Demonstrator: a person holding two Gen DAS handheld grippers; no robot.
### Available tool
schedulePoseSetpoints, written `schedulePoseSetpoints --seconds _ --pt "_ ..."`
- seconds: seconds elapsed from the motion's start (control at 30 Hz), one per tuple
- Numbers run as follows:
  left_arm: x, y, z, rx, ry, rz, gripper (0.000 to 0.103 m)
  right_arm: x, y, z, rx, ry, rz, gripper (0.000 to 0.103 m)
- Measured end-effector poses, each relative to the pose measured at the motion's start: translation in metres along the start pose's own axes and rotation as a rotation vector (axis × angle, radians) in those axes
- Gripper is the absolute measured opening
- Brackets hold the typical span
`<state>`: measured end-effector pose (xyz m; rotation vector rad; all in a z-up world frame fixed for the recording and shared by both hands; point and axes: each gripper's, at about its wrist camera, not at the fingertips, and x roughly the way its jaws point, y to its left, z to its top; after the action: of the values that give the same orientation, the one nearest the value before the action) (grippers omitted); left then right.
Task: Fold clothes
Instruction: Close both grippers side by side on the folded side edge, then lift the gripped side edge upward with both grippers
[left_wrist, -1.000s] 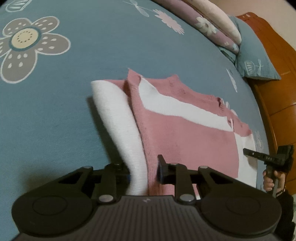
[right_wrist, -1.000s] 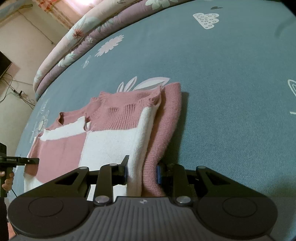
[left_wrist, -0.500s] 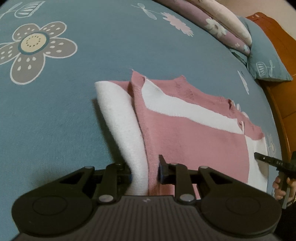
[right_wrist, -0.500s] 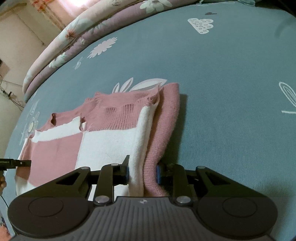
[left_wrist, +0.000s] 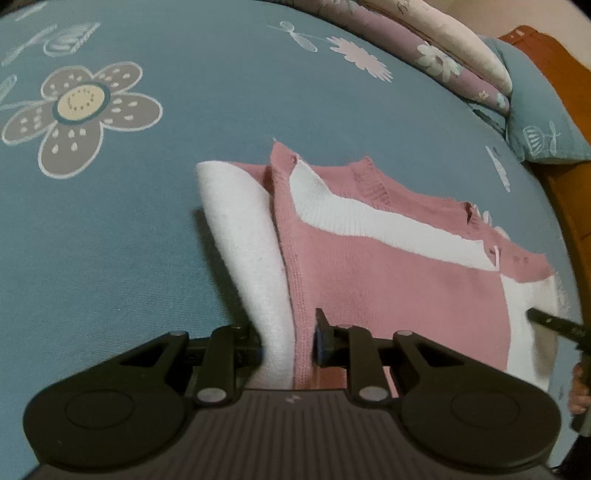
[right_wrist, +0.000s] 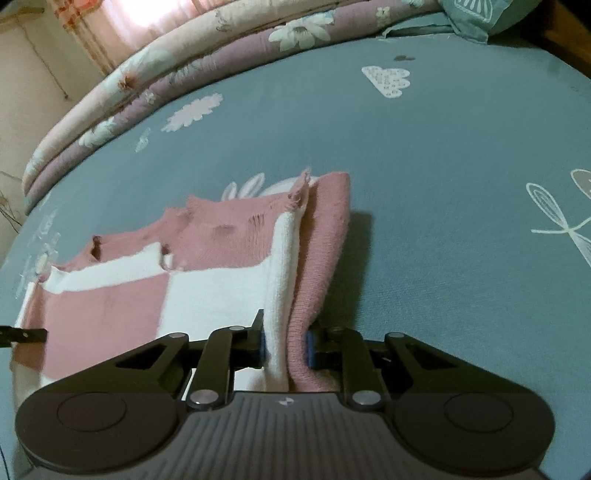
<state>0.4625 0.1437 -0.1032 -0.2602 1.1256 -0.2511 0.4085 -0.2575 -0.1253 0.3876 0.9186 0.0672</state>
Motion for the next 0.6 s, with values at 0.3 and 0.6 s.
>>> schedulePoseSetpoints --seconds 0.3,0.6 --pt "-0.022 -0.035 -0.001 0.073 -0.040 0.033 0.019 -0.033 0.025 -0.001 -0.014 -0.036 0.020 0.021" --pt "-0.047 -0.071 -0.002 0.133 -0.097 -0.023 0.019 -0.068 0.056 -0.002 -0.075 -0.074 0.059 0.021"
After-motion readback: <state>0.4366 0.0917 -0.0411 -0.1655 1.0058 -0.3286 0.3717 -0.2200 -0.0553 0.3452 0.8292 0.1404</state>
